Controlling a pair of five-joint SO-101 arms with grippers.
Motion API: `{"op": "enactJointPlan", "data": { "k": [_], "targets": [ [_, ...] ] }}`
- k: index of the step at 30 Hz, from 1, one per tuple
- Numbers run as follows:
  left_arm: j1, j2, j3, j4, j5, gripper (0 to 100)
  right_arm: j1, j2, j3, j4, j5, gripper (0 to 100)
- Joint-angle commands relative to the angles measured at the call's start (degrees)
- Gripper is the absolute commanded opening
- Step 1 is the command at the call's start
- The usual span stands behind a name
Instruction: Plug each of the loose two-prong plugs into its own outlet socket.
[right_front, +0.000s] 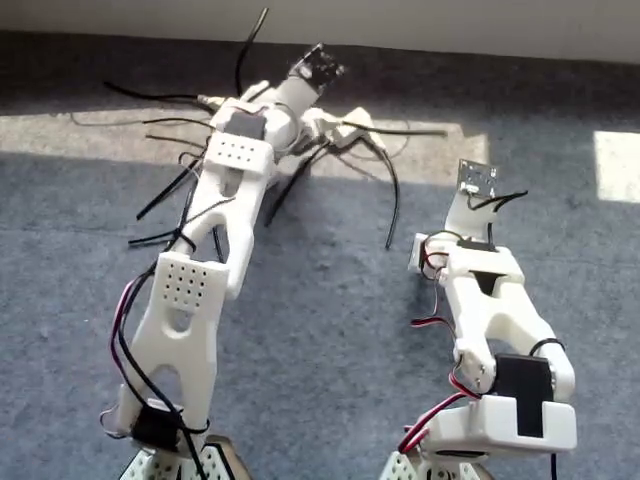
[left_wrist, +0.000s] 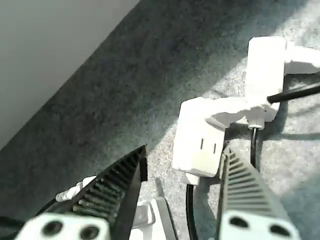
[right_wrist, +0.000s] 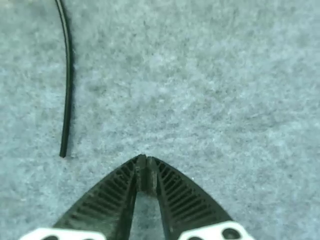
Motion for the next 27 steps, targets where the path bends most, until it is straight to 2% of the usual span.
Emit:
{"op": "enactJointPlan", "data": {
  "k": [1, 6, 15, 18, 20, 23, 27],
  "targets": [
    [0.04, -1.27, -17.1, 14.77, 1.76, 24, -0.4, -0.22, -0.57, -1.01, -0.26, 0.6],
    [0.04, -1.45, -31.34, 29.27, 1.49, 30, -0.4, -0.22, -0.57, -1.01, -0.26, 0.6],
    [-1.54, -19.38, -30.73, 46.77, 2.2, 30, -0.4, -0.22, -0.57, -1.01, -0.26, 0.6],
    [-3.3, -27.3, -30.73, 47.82, 10.29, 26, -0.4, -0.22, -0.57, -1.01, -0.26, 0.6],
    [-4.26, -33.98, -29.93, 48.0, 12.31, 26, -0.4, -0.22, -0.48, -1.01, -0.26, 0.6],
    [-4.44, -44.62, -22.02, 48.09, 12.31, 26, -0.4, -0.22, -0.4, -1.01, -0.26, 0.6],
    [-4.35, -62.29, -1.19, 48.0, 12.48, 26, -0.4, -0.4, -0.22, -1.01, -0.26, 0.6]
  ]
}}
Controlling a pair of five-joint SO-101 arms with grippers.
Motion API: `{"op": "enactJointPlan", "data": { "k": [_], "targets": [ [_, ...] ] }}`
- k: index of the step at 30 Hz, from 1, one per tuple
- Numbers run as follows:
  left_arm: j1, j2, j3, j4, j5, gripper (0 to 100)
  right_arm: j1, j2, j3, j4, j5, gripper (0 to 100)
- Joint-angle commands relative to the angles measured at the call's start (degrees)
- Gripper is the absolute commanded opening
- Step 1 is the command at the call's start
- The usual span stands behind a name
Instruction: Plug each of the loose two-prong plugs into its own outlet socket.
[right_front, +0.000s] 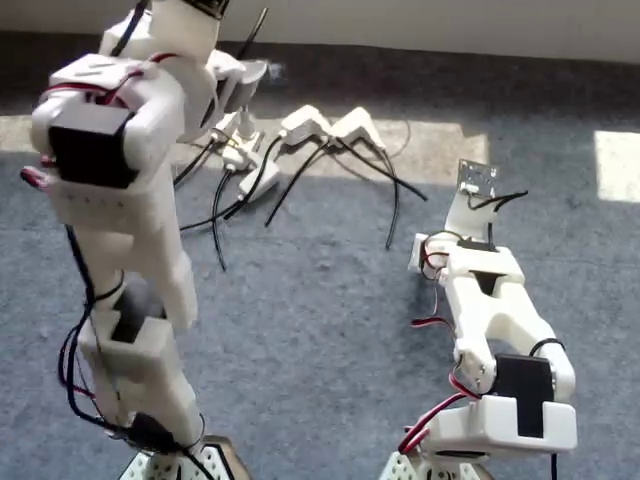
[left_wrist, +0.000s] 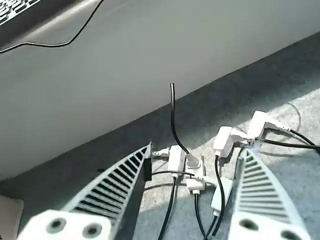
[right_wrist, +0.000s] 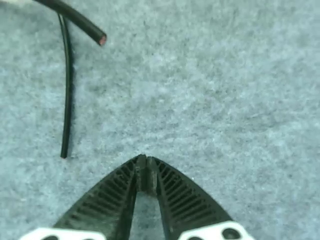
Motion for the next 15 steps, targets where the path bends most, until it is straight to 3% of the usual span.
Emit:
{"op": "enactJointPlan", "data": {
  "k": [1, 7, 15],
  "targets": [
    [-0.48, -22.99, 23.25, 0.26, 0.7, 26, -0.4, -0.4, -0.22, -1.01, -0.26, 0.6],
    [-0.48, -49.1, 54.29, 0.18, 0.35, 26, -0.31, -0.66, -0.22, -0.84, -0.53, 0.6],
    [-0.48, -75.91, 86.64, -2.9, 0.53, 25, -0.75, -5.58, 2.33, -0.75, -0.7, 0.6]
  ]
}}
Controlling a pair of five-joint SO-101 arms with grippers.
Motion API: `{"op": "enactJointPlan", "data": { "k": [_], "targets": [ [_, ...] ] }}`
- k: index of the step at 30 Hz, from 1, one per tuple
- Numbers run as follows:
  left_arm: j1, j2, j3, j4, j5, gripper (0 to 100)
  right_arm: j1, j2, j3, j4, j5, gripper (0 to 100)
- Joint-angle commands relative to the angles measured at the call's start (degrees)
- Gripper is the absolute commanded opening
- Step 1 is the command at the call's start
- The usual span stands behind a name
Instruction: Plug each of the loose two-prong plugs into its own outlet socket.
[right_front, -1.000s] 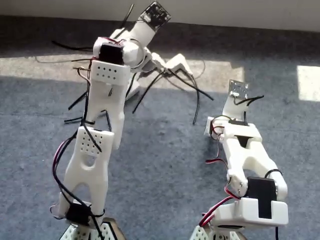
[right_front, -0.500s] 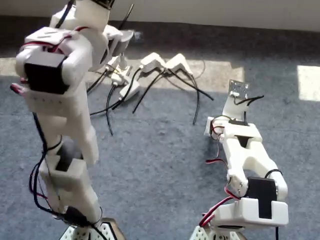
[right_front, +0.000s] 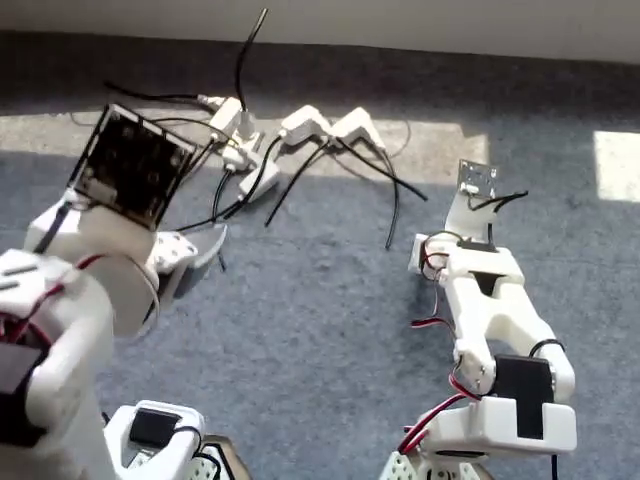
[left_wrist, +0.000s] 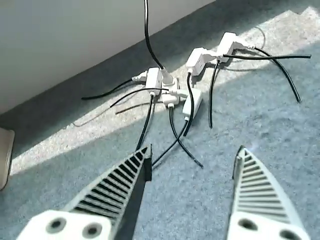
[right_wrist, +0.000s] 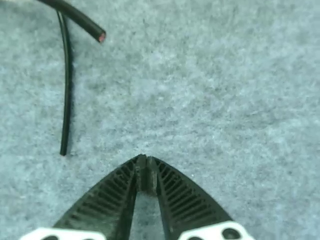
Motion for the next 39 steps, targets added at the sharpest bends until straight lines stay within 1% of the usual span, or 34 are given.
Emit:
{"op": "enactJointPlan", "data": {
  "k": [1, 4, 10, 15, 17, 22, 23, 25, 27, 28, 30, 33, 36, 39],
  "targets": [
    [-0.4, -15.43, 18.95, -4.22, 0.35, 25, -0.84, -5.93, 2.07, -0.66, -0.53, 0.6],
    [-0.4, -25.1, 32.75, -7.74, 0.18, 24, -1.27, -11.91, 5.67, -0.57, -0.53, 0.6],
    [-0.48, -44.0, 56.22, -16.7, 0.18, 9, -1.45, -29.85, 17.01, -0.57, -0.53, 0.6],
    [-0.4, -57.36, 72.22, -24.26, 0.18, 1, -1.54, -46.99, 28.26, -0.66, -0.09, 0.6],
    [-0.4, -59.03, 76.53, -26.81, 0.35, 1, -2.24, -53.49, 32.66, -0.66, 0.0, 0.6],
    [-0.22, -57.63, 83.3, -31.56, 0.44, 1, -4.35, -69.32, 44.18, -0.66, 0.35, 0.6],
    [-0.13, -57.71, 84.35, -32.26, 0.44, 1, -4.79, -72.4, 46.29, -0.66, 1.76, 0.6],
    [-0.13, -57.71, 86.9, -33.76, 0.53, 1, -5.49, -78.64, 51.3, -0.66, 6.86, 0.6],
    [-0.13, -57.71, 90.24, -35.52, 2.55, 1, -5.67, -84.7, 57.19, -0.31, 12.13, 0.6],
    [-0.13, -57.71, 92.0, -36.66, 4.75, 1, -5.58, -86.64, 58.59, 2.24, 13.45, 0.6],
    [-0.31, -57.71, 95.52, -39.91, 10.55, 1, -5.67, -90.95, 56.84, 9.71, 13.54, 0.6],
    [0.13, -57.71, 100.53, -44.31, 16.79, 1, -6.73, -96.48, 57.01, 18.24, 13.54, 0.6],
    [2.42, -57.71, 105.54, -46.33, 19.08, 1, -7.78, -100.88, 57.01, 28.09, 13.54, 0.6],
    [4.7, -57.71, 107.47, -46.15, 19.43, 1, -8.57, -102.73, 57.01, 34.15, 13.54, 0.6]
  ]
}}
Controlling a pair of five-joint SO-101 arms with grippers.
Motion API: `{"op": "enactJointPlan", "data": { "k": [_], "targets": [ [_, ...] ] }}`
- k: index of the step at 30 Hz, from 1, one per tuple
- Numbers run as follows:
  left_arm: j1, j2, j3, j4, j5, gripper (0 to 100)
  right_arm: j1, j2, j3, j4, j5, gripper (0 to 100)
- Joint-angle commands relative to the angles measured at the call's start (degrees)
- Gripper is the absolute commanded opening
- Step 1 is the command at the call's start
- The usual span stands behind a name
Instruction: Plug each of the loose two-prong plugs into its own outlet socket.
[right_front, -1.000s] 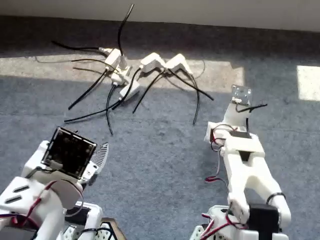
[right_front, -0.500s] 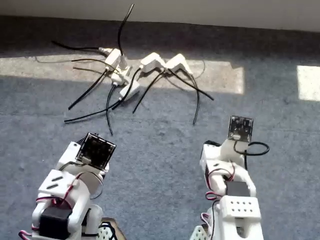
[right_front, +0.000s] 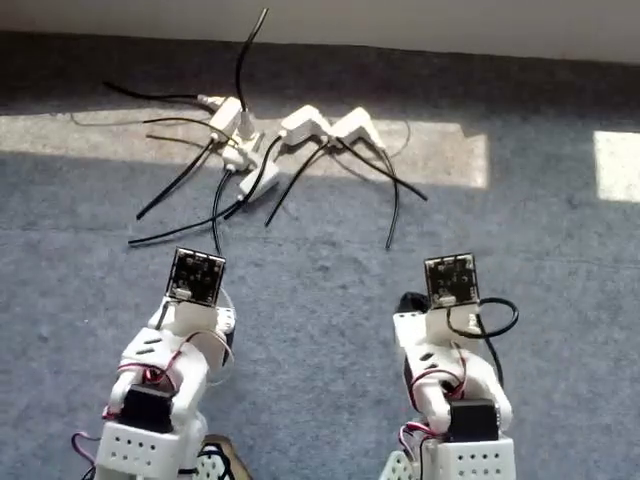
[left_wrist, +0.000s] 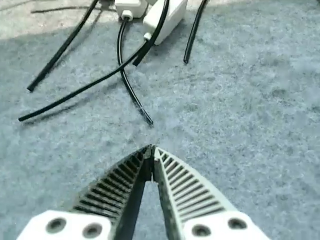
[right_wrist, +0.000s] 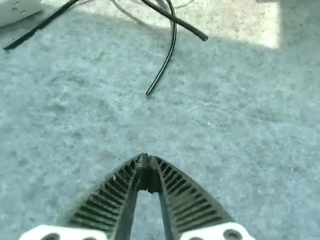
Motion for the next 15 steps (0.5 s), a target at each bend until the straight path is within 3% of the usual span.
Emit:
{"op": "enactJointPlan", "data": {
  "k": [1, 4, 10, 15],
  "targets": [
    [3.38, -0.4, 1.98, -1.41, 1.49, 1, -0.84, -1.45, 8.04, 6.11, 0.79, 0.6],
    [3.3, -0.22, 2.07, 1.67, 1.58, 1, -0.57, -0.75, 8.04, 9.36, 0.88, 0.6],
    [2.15, -0.22, 2.07, 16.79, 1.41, 1, -0.57, -0.84, 8.04, 12.35, 0.97, 0.6],
    [2.07, -0.31, 2.07, 18.73, 1.49, 1, 1.8, -0.84, 8.04, 14.37, 0.88, 0.6]
  ]
}}
